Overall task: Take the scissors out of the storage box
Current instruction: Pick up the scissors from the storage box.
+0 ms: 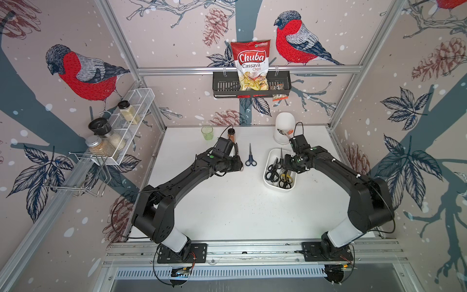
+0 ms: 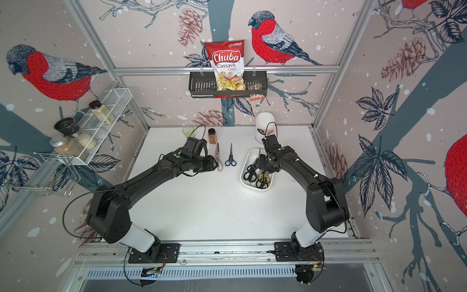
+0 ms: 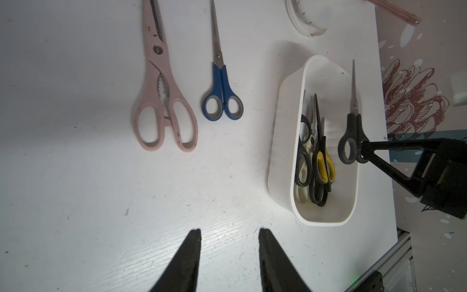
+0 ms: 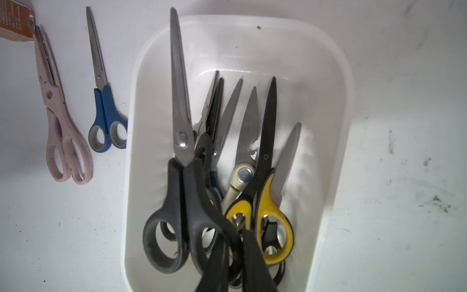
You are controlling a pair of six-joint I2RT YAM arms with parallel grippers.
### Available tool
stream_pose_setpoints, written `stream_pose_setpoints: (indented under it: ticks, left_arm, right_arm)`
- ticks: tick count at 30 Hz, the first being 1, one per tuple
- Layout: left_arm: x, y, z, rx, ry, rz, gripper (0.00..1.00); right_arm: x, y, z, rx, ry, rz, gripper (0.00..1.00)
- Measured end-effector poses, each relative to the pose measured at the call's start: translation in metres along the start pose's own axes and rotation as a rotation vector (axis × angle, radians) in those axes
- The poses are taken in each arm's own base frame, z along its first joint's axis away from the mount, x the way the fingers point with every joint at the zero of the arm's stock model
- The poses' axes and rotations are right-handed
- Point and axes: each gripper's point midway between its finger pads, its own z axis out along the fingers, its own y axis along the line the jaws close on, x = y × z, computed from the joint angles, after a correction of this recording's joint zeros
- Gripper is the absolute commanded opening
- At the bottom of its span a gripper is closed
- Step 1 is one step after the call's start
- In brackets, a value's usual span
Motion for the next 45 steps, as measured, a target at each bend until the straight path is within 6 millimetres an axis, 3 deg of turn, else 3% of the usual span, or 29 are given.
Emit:
stream_pose_setpoints:
  ticks: [3,12,17,24,37,45]
  left_arm:
    - [0.001,-0.006,0.004,0.008,0.006,0.010,0.43]
    - [0.001,-0.031,0.000,0.057,-0.025,0.040,0.44]
    - [-0.003,-0.034,-0.005,0.050,-0.062,0.050,0.44]
    - [0.001,-0.037,-0.007,0.037,-0.075,0.081,0.43]
    - [0.004,-0.034,-0.005,-0.003,-0.092,0.137,0.36]
    - [0.004,-0.031,-0.003,-0.023,-0.095,0.167,0.32]
  right_arm:
    - [0.002,0.001,0.001,0.023,-0.007,0.007,0.00]
    - [0.024,0.058,-0.012,-0.020,-0.048,-0.008,0.00]
    - [0.033,0.097,-0.027,-0.068,-0.101,0.004,0.00]
    - [0.047,0.131,-0.036,-0.113,-0.133,0.011,0.00]
    - [0.052,0.165,-0.036,-0.163,-0.145,0.011,0.00]
    - [0.051,0.172,-0.038,-0.170,-0.153,0.004,0.00]
